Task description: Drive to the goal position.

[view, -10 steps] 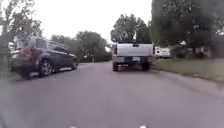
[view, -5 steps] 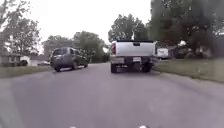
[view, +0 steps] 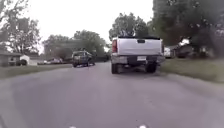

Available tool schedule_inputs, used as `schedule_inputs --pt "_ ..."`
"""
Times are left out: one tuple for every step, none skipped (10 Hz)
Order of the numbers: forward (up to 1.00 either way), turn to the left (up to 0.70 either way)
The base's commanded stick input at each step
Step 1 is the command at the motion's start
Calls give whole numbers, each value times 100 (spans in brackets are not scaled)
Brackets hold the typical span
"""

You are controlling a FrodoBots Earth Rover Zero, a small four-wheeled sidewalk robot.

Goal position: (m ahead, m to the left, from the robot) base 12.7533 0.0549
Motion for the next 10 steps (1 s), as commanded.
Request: schedule_inputs --pt "100 0" --pt "100 0" --pt "100 0" --pt "100 0" --pt "100 0" --pt "100 0" --pt "100 0" --pt "100 0" --pt "100 2" --pt "100 27"
